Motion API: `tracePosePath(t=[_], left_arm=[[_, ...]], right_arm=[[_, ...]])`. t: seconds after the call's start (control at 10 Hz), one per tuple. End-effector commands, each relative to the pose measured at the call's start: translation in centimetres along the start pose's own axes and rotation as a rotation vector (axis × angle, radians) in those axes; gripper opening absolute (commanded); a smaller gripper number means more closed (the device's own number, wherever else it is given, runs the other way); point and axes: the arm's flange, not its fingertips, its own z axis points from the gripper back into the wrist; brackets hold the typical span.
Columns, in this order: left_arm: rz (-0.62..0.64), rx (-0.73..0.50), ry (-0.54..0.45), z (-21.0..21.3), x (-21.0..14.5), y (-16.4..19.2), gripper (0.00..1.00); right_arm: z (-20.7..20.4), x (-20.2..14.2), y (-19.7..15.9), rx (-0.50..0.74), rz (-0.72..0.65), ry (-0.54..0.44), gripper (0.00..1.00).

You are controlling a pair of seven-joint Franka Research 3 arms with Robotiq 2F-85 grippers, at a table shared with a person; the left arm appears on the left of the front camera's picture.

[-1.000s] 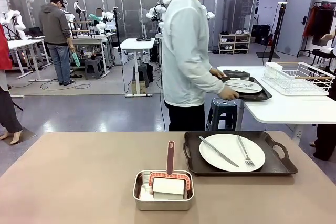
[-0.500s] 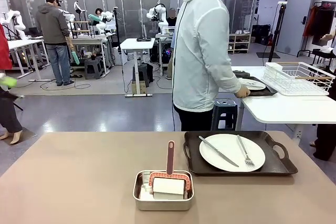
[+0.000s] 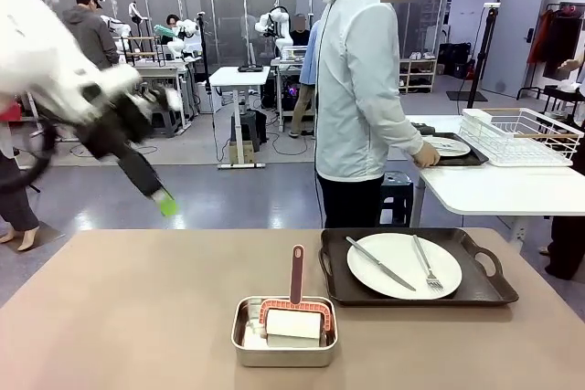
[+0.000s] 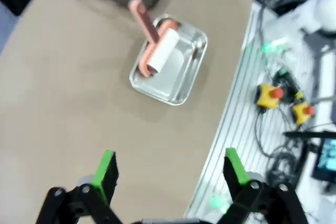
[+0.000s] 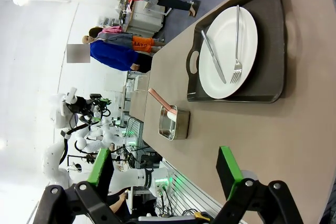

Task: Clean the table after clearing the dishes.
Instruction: When the left (or right) Handle tray is removed, use the left hand (or right hand) to clean the left (or right) side of the table with the Lint Roller.

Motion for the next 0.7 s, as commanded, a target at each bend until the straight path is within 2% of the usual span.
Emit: tracePosePath(t=[0.0, 0.1, 0.2, 0.6], left_arm=[[-0.082, 0.063, 0.061, -3.8, -1.1, -0.3, 1.00], [-0.071, -0.008, 0.079, -3.8, -1.2, -0.7, 1.00], [-0.057, 0.016, 0.053, -3.3, 0.6, -1.3, 1.00], [-0.057, 0.016, 0.053, -3.3, 0.6, -1.3, 1.00]], right_arm=[[0.2, -0.1, 0.4, 0.009, 0.005, 0.002, 1.00], [0.2, -0.1, 0.4, 0.009, 0.005, 0.002, 1.00], [0.2, -0.1, 0.4, 0.009, 0.005, 0.002, 1.00], [0.2, -0.1, 0.4, 0.009, 0.005, 0.002, 1.00]])
